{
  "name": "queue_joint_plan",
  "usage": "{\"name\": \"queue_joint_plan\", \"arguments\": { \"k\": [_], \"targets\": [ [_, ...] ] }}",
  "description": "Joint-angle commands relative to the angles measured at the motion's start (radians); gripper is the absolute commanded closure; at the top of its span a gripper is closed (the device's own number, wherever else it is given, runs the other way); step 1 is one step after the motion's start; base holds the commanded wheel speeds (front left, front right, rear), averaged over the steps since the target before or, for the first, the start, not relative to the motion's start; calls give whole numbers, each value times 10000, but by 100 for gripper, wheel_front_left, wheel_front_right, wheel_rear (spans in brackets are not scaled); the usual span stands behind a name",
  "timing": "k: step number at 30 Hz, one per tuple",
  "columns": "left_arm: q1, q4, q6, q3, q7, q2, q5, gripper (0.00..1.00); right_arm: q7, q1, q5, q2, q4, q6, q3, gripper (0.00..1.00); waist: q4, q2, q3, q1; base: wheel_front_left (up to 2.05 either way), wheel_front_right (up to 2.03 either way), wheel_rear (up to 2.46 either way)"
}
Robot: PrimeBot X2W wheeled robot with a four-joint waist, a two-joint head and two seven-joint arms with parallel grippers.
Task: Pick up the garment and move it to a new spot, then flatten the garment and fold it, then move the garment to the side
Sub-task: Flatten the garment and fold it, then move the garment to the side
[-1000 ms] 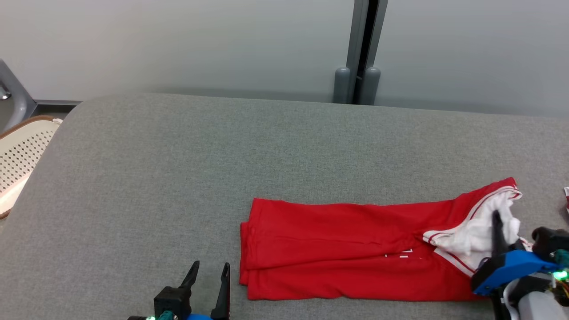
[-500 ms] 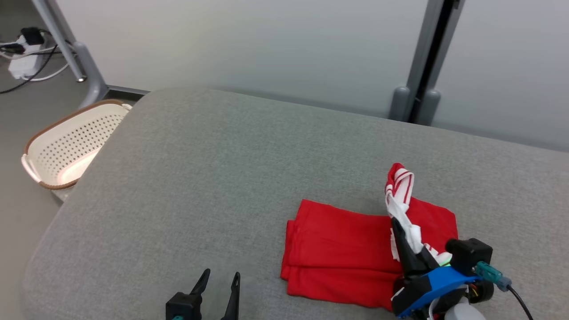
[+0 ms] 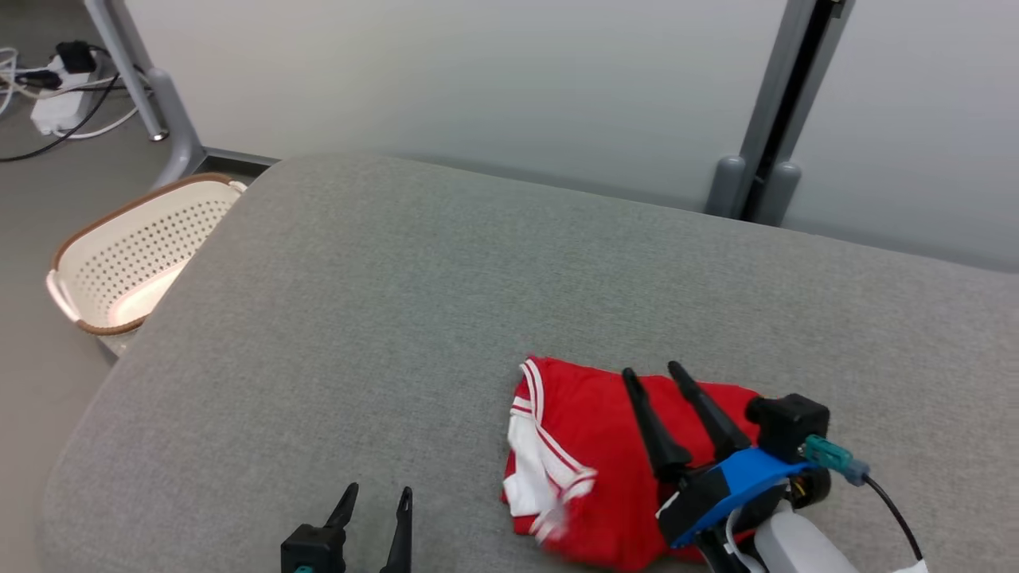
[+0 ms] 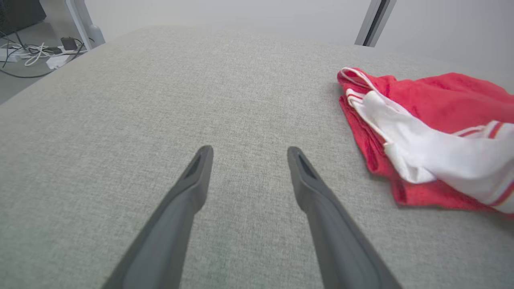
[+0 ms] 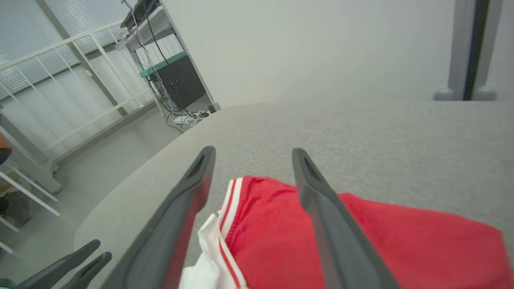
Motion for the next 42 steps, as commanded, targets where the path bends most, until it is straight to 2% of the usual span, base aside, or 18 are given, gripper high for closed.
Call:
{"name": "queue_joint_plan", "arguments": {
  "k": [1,9,15,28,36,42],
  "targets": [
    [41,-47,71,100,-27,5,8,0,-44,240,-356,-59,71,0,-428,0,-393,0,-202,0,0,0,0],
    [54,-298,120,570,-27,8,233,0,-41,1281,-2343,-36,-55,0,-2826,0,-1656,0,-373,0,0,0,0],
    [254,-572,152,775,-27,8,363,0,-41,1995,-3064,-38,-28,0,-3577,0,-2263,0,-463,0,0,0,0],
    [773,-1129,204,692,-27,7,231,0,-41,2526,-3224,-40,-3,0,-3698,0,-2629,0,-593,0,0,0,0],
    [498,-1081,87,501,-27,7,231,0,-41,1735,-3042,-40,538,0,-3015,0,-2114,0,-339,0,0,0,0],
    [375,-942,-21,347,-27,4,274,0,-38,487,-2597,-46,1692,0,-2155,0,-1490,0,-39,0,0,0,0]
  ]
}}
